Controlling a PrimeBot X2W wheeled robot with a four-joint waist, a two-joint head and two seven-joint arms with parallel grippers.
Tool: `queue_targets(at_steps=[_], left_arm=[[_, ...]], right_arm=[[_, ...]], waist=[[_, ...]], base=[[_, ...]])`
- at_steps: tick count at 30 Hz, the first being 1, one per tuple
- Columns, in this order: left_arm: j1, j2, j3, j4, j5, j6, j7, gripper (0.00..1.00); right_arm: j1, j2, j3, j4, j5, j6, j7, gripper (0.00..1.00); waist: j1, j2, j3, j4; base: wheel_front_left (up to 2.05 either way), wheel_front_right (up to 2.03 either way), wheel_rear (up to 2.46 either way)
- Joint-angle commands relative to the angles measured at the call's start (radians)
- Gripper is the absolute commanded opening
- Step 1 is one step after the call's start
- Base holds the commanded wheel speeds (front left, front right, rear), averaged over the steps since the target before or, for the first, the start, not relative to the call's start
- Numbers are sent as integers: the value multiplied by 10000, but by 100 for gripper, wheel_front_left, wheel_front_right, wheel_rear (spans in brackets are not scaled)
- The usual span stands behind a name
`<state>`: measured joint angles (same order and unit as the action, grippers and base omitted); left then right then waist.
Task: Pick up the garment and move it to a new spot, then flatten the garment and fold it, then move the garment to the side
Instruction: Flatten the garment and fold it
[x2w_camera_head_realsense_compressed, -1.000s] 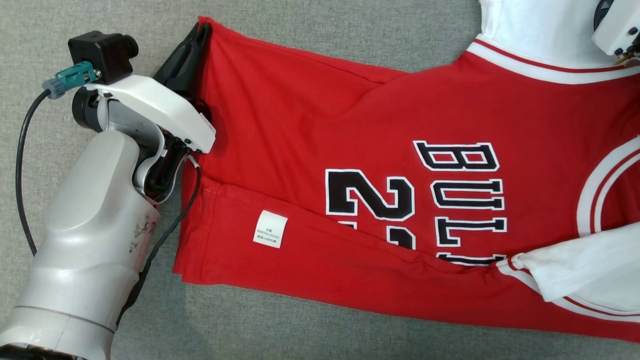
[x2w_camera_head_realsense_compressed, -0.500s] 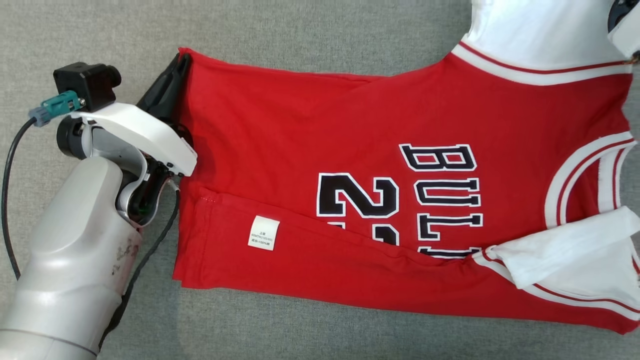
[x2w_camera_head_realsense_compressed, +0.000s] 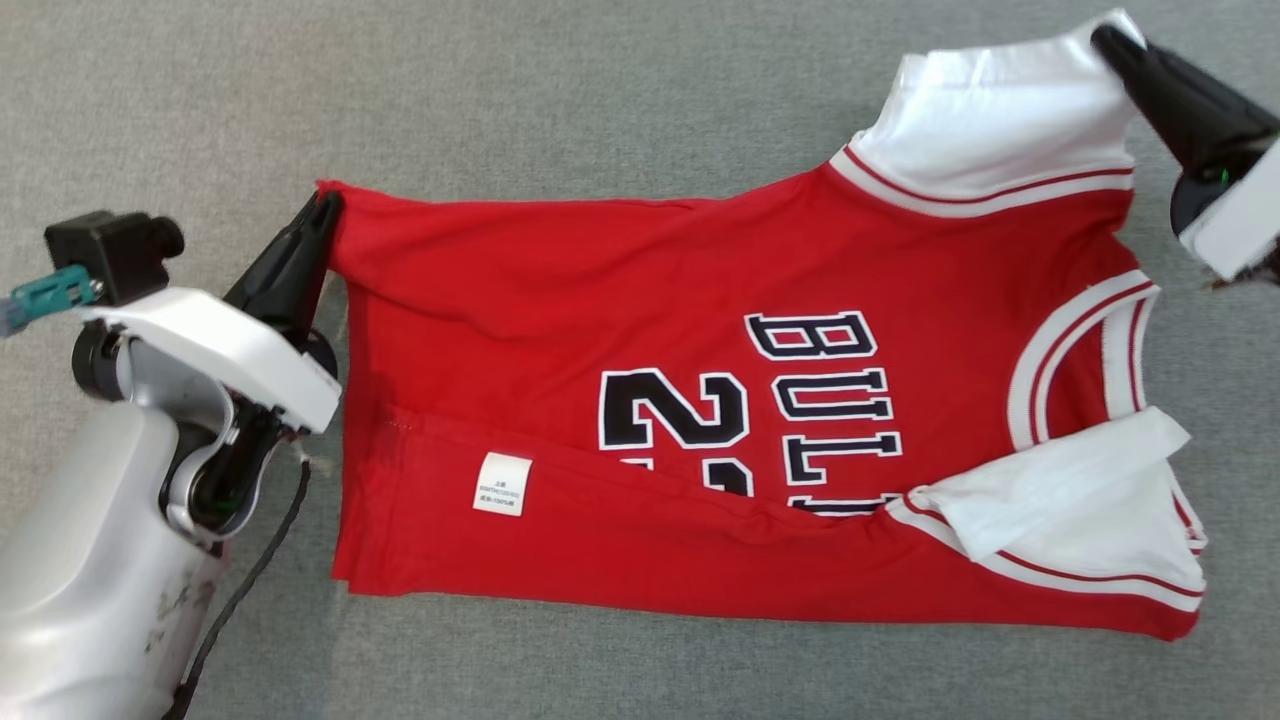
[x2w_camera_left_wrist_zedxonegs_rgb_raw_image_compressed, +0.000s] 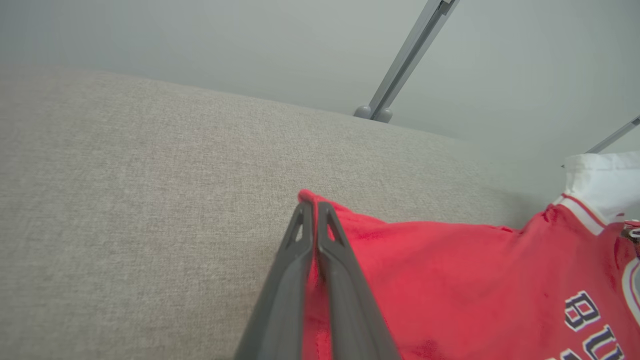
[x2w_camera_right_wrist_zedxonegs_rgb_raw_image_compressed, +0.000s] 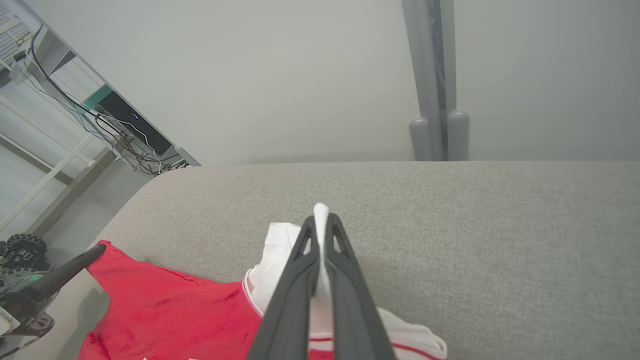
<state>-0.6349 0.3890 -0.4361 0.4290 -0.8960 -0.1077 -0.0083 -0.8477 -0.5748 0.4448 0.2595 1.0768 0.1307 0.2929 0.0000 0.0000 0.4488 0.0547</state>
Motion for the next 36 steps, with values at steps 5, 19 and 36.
queue_targets(at_steps=[5, 19, 36], left_arm=[[888, 406, 217, -872, -339, 317, 181, 0], [3281, 885, 971, -2706, -1945, 709, 742, 0], [4790, 776, 1361, -2858, -2695, 907, 465, 0]], right_arm=[[1155, -287, -186, -760, 582, 2, -33, 0], [5322, -302, -1070, -2617, 2126, 4, -833, 0], [7891, 511, -991, -2746, 2512, 4, -2127, 0]], waist=[[0, 0, -337, -283], [0, 0, -644, -672], [0, 0, -703, -943]], base=[[0, 0, 0], [0, 0, 0], [0, 0, 0]])
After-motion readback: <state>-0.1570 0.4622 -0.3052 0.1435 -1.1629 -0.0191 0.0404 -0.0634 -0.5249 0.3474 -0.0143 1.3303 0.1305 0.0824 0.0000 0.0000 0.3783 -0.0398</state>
